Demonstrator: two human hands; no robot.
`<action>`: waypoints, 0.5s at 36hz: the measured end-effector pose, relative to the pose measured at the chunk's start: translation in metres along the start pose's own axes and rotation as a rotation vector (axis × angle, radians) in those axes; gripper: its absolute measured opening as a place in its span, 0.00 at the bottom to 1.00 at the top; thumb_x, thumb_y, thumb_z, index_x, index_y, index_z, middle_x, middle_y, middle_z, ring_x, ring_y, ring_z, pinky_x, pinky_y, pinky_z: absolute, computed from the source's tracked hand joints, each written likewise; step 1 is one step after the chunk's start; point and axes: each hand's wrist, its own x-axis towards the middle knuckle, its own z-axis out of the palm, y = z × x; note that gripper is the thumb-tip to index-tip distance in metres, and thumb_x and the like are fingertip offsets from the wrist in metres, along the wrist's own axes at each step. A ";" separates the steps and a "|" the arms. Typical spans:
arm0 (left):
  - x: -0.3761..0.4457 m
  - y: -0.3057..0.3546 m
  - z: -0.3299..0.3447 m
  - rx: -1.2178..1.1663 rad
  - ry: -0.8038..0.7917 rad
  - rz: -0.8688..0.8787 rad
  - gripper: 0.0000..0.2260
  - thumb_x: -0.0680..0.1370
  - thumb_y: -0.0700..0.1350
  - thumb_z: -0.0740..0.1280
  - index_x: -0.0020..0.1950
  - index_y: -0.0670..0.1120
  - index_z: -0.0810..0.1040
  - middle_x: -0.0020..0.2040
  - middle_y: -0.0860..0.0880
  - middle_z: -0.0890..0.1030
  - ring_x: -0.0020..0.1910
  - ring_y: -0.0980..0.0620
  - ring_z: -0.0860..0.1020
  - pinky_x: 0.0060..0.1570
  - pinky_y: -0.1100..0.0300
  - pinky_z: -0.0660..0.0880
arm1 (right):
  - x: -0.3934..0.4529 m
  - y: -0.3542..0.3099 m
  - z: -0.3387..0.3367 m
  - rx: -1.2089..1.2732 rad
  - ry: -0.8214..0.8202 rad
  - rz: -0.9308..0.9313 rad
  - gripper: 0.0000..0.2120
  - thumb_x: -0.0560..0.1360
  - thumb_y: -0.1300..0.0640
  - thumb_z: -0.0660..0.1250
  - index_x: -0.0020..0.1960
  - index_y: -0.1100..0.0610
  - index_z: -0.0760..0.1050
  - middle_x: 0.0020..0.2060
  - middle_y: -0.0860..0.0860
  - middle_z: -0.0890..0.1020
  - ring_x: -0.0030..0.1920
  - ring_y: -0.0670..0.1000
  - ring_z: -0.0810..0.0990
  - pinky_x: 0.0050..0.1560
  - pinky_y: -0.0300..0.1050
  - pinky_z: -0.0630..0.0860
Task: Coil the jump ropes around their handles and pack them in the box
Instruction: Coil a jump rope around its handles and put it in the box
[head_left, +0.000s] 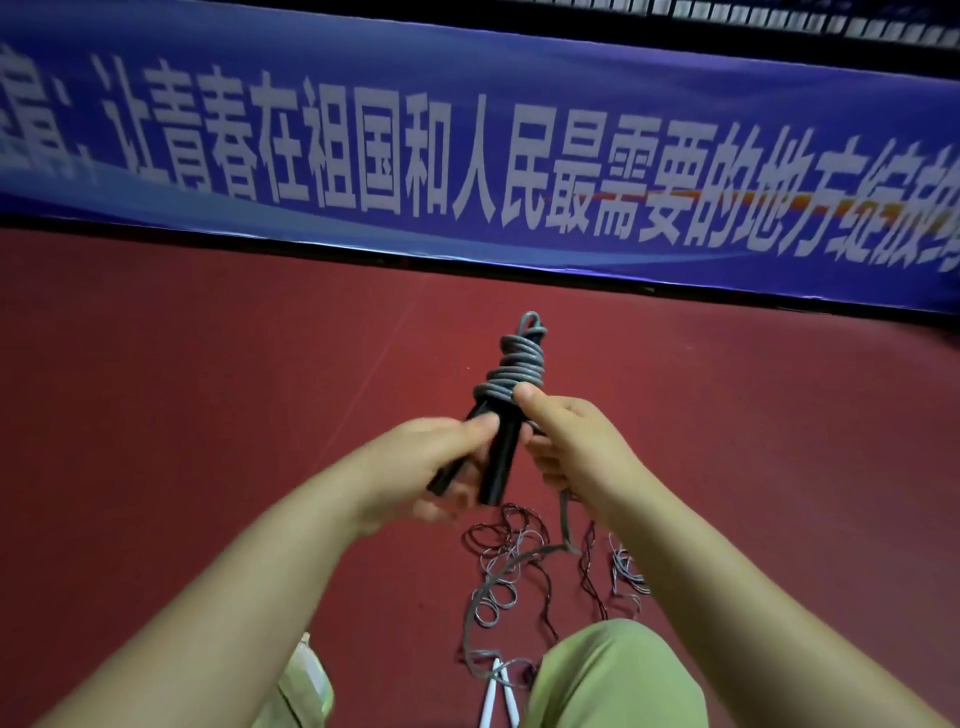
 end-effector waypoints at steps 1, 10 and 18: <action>-0.002 -0.002 -0.002 -0.190 -0.170 -0.077 0.24 0.67 0.66 0.66 0.46 0.46 0.79 0.40 0.47 0.81 0.34 0.51 0.79 0.36 0.59 0.75 | -0.002 -0.001 0.000 0.059 -0.024 -0.011 0.19 0.74 0.41 0.62 0.31 0.52 0.65 0.23 0.46 0.60 0.23 0.45 0.55 0.24 0.37 0.54; -0.005 -0.014 0.014 -0.797 -0.728 -0.041 0.29 0.72 0.69 0.56 0.51 0.43 0.75 0.34 0.49 0.73 0.24 0.57 0.70 0.29 0.62 0.71 | -0.008 -0.012 0.003 0.114 -0.057 -0.056 0.21 0.74 0.37 0.61 0.35 0.54 0.69 0.25 0.48 0.64 0.24 0.45 0.58 0.26 0.38 0.54; -0.004 -0.007 0.021 0.024 -0.120 0.021 0.28 0.66 0.70 0.56 0.43 0.46 0.75 0.29 0.49 0.75 0.22 0.52 0.63 0.26 0.63 0.61 | -0.014 -0.008 -0.005 -0.241 -0.080 0.042 0.27 0.78 0.37 0.52 0.26 0.51 0.66 0.22 0.45 0.63 0.24 0.46 0.57 0.26 0.39 0.55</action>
